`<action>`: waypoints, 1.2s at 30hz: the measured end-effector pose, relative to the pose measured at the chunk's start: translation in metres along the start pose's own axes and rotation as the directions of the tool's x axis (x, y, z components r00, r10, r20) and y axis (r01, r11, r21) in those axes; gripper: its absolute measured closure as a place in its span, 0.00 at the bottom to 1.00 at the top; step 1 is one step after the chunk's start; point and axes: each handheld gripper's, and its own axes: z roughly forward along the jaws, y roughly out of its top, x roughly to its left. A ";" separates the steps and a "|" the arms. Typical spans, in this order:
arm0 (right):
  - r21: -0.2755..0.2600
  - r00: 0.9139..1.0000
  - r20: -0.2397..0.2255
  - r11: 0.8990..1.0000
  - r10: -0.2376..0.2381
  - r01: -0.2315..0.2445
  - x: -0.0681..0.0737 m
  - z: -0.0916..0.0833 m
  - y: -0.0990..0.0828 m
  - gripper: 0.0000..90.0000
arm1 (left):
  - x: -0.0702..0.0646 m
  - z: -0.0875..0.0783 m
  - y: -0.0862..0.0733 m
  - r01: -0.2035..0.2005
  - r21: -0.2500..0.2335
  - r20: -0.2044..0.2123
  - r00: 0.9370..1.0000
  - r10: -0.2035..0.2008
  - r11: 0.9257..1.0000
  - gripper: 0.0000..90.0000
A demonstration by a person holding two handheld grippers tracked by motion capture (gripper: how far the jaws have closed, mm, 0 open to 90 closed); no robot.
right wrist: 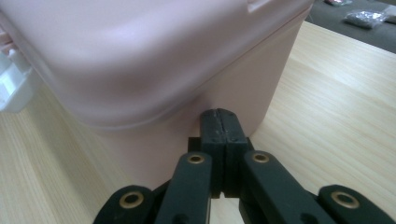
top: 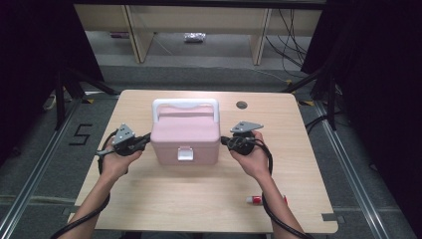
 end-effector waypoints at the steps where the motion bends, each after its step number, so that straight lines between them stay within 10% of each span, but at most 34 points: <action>1: 0.001 1.000 0.001 1.000 0.003 -0.003 -0.002 -0.003 -0.001 1.00 | -0.003 0.003 0.001 0.002 -0.002 0.009 1.000 -0.002 1.000 1.00; 19: -0.022 0.993 0.093 0.997 0.069 -0.067 -0.037 -0.062 -0.040 1.00 | -0.055 0.048 0.022 -0.059 0.025 0.112 0.992 0.056 0.998 1.00; 36: -0.036 0.970 0.197 0.990 0.142 -0.138 -0.064 -0.114 -0.072 1.00 | -0.111 0.087 0.037 -0.103 0.024 0.210 0.973 0.096 0.994 1.00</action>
